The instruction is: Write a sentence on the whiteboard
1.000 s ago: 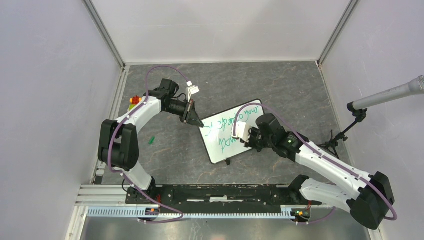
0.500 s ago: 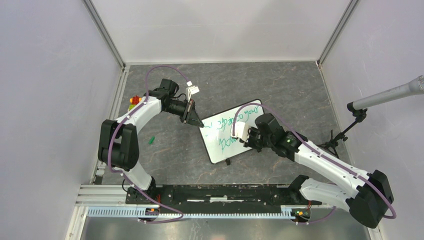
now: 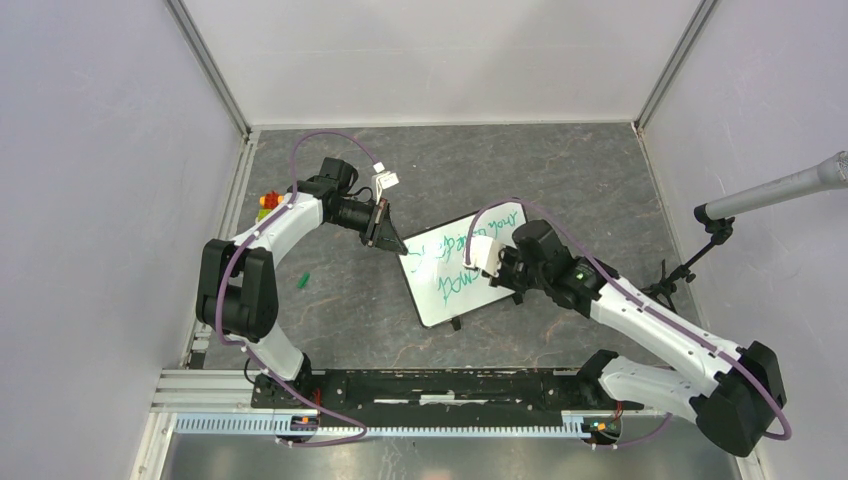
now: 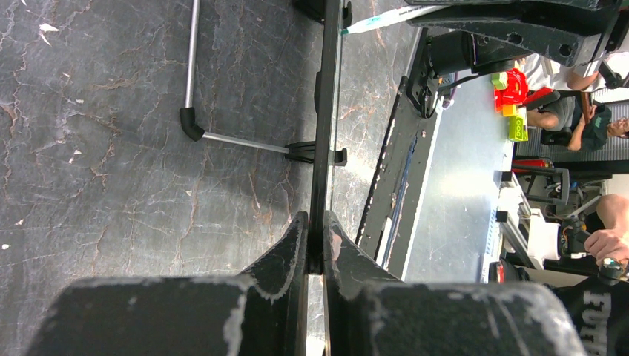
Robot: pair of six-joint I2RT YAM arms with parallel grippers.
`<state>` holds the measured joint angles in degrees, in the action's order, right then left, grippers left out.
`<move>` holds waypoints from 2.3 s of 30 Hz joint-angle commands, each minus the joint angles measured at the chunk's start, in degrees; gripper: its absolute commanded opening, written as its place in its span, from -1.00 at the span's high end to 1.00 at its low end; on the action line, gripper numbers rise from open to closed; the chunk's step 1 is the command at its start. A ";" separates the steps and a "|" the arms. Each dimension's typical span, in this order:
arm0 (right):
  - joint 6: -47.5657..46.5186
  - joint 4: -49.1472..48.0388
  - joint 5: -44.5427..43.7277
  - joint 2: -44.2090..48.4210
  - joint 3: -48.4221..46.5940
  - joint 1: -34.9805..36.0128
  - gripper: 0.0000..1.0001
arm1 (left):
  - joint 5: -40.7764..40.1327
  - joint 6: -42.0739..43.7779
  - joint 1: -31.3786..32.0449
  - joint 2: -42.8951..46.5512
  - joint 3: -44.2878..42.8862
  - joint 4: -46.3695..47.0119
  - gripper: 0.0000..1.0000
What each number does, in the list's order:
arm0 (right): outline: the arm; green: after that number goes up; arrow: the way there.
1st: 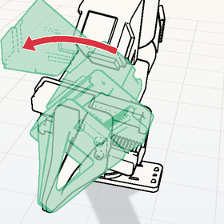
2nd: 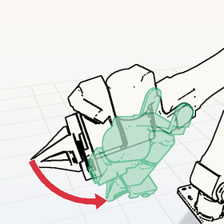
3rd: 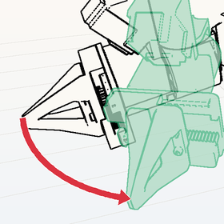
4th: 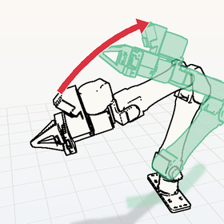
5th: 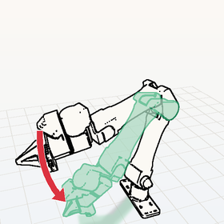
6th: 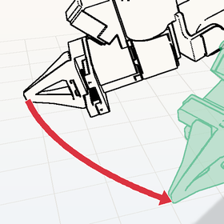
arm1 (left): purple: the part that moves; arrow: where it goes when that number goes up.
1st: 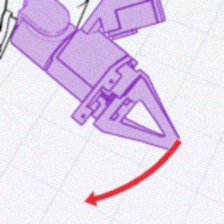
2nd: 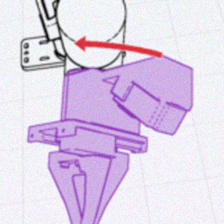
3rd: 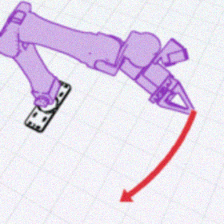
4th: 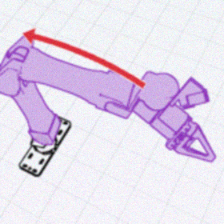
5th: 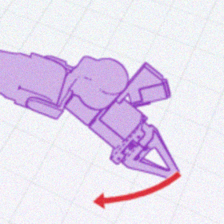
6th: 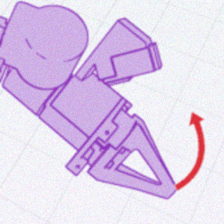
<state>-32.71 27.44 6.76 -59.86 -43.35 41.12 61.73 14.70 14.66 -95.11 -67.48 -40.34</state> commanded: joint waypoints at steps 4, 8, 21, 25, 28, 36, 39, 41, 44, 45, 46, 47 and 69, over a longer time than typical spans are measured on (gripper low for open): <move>-0.37 -1.33 -0.44 -1.69 -4.28 -0.43 1.00 | -1.94 2.12 0.20 -0.55 -0.13 1.14 0.95; 0.28 -1.59 2.07 -2.78 -3.87 -0.35 1.00 | -1.88 2.34 0.20 -0.68 -0.19 1.14 0.95; 0.45 -1.70 4.06 -2.31 0.92 0.01 1.00 | -1.97 2.50 0.20 -1.09 -0.10 1.18 0.95; -0.06 -0.93 3.40 -1.20 2.82 0.01 1.00 | -2.06 2.59 0.20 -0.85 -0.05 1.15 0.95; -0.10 -0.48 2.75 -0.50 3.01 0.01 1.00 | -1.97 2.54 0.20 -1.01 0.07 1.14 0.95; -1.06 0.82 -1.07 0.40 0.55 -0.43 1.00 | -2.16 2.60 0.21 -0.47 0.42 1.14 0.95; -1.16 1.46 -1.00 0.52 -0.99 -0.52 1.00 | -2.13 2.53 0.19 -0.45 0.33 1.14 0.95; -0.66 2.35 0.67 0.57 -2.47 -0.50 1.00 | -2.02 2.21 0.20 -0.59 0.17 1.14 0.95; 0.39 3.99 3.55 0.59 -5.31 -0.52 1.00 | -1.82 2.26 0.20 -0.27 0.25 1.14 0.95; 0.32 4.11 3.53 0.74 -5.82 -0.54 1.00 | -1.79 2.35 0.20 -0.22 0.25 1.16 0.95; 0.21 4.06 2.91 0.85 -5.99 -0.52 1.00 | -1.71 2.34 0.20 -0.14 0.22 1.20 0.95; -0.02 3.98 2.30 0.80 -6.04 -0.58 1.00 | -1.70 2.35 0.25 -0.17 0.25 1.16 0.95; -0.83 0.87 -3.77 -1.93 -2.31 -0.57 1.00 | -1.95 2.56 0.20 -0.10 0.51 1.14 0.95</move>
<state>-32.91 30.24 4.89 -61.36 -46.57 40.75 61.82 14.74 14.66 -95.11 -67.48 -40.38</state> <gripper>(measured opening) 0.162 0.136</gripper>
